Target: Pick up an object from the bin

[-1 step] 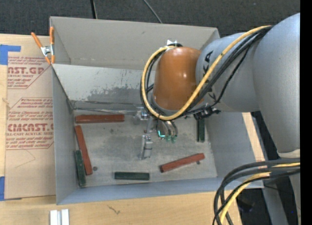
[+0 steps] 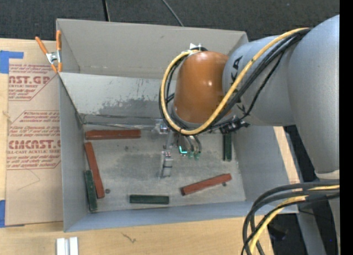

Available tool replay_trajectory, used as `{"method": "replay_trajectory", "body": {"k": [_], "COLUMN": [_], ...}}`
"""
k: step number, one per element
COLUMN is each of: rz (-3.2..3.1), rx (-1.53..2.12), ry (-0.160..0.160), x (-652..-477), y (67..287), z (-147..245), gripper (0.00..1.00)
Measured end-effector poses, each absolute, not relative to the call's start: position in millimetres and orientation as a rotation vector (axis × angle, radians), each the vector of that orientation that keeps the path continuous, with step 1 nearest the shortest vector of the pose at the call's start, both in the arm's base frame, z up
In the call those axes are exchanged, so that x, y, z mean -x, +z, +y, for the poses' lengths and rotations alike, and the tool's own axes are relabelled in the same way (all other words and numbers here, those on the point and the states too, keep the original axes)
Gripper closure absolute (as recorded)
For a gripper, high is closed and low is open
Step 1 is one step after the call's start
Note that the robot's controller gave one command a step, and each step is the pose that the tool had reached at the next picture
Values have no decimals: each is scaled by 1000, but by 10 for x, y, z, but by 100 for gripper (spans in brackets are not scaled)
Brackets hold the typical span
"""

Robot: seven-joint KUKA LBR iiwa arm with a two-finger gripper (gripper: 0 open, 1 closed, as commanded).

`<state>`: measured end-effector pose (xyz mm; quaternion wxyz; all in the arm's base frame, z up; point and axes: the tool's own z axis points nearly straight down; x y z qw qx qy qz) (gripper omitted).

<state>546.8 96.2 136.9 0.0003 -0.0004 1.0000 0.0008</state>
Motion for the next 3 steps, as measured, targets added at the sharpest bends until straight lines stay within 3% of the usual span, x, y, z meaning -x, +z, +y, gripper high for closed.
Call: {"method": "replay_trajectory", "body": {"k": [1, 2, 3], "rz": [3134, 3137, 3138], "rx": [98, 175, 105], "ry": [1, 1, 1], "x": [-5292, -4912, -4850], "y": [1335, 1227, 857], "z": [936, 780, 1129], "gripper": [0, 0, 0]}}
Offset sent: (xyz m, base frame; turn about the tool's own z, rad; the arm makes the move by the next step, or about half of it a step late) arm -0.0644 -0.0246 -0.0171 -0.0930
